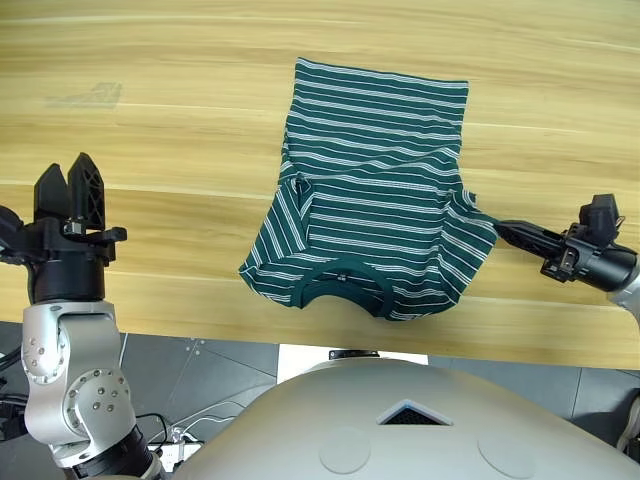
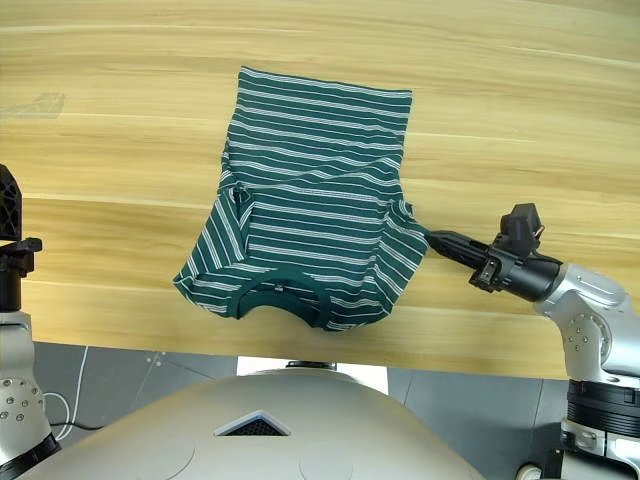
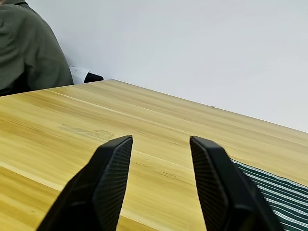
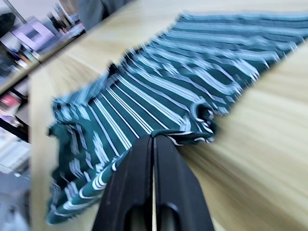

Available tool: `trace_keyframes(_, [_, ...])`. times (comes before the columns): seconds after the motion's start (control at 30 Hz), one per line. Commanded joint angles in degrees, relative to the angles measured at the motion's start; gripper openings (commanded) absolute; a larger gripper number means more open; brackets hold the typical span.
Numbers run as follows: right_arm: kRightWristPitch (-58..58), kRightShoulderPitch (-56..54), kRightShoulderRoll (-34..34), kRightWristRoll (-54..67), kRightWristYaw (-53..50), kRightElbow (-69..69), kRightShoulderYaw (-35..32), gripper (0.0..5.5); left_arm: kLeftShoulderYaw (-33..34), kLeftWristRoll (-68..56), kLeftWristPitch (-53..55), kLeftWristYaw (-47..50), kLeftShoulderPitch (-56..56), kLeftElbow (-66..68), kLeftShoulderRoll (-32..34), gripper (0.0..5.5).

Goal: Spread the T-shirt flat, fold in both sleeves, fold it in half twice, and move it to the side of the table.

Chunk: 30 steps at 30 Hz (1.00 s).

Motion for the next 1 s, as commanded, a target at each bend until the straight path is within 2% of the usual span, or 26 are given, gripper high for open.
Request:
trace_keyframes(0.03, [1.20, -1.00, 0.80, 0.58, -0.82, -2.67, 1.22, 0.01, -0.84, 0.86, 0.43, -1.07, -0.05, 0.27, -0.72, 2.24])
trace_keyframes(0.2, [-2.79, 0.27, 2.92, -6.49, -3.33, -4.95, 8.38, 0.01, -2.14, 2.29, 0.68, -1.78, -0.13, 0.15, -0.94, 2.24])
trace_keyframes(0.3, [-5.27, -1.42, 7.53, -10.87, -8.57, -7.54, 13.29, 0.01, -3.40, 3.45, 0.81, -2.50, -0.21, 0.54, -1.03, 2.24])
trace_keyframes(0.6, [-4.88, -3.18, 13.43, -8.82, -12.83, -9.34, 15.50, 0.01, -5.43, 4.91, 0.28, -4.14, -0.55, 1.80, -2.25, 2.24])
trace_keyframes(0.83, [-7.82, -2.48, 13.89, -24.13, -21.80, -3.51, 23.73, 0.01, -5.21, 6.23, 0.43, -4.50, 0.14, 1.69, -2.45, 2.24])
trace_keyframes(0.93, [-6.73, -2.29, 12.92, -22.89, -19.82, -4.48, 23.65, 0.50, -5.44, 6.81, 0.20, -4.69, 0.54, 1.81, -2.88, 2.24])
trace_keyframes(1.0, [-4.59, -1.63, 12.39, -18.04, -16.53, -7.22, 22.32, 0.87, -5.78, 7.29, 0.14, -5.06, 0.48, 2.08, -3.11, 2.24])
